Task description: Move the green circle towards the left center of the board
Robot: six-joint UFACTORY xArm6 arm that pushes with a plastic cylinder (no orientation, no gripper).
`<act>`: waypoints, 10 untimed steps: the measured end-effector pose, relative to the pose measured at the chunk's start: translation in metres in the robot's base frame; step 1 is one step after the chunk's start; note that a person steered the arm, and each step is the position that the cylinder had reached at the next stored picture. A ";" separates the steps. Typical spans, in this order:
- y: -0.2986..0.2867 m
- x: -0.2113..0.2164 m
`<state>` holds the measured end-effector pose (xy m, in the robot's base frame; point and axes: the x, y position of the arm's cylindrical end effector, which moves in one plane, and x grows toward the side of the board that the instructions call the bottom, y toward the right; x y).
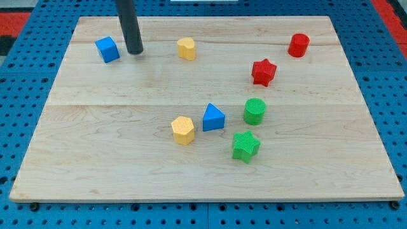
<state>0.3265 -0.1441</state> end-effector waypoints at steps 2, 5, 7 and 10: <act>0.050 0.067; 0.282 0.085; 0.286 0.149; 0.151 0.114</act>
<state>0.4401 0.0065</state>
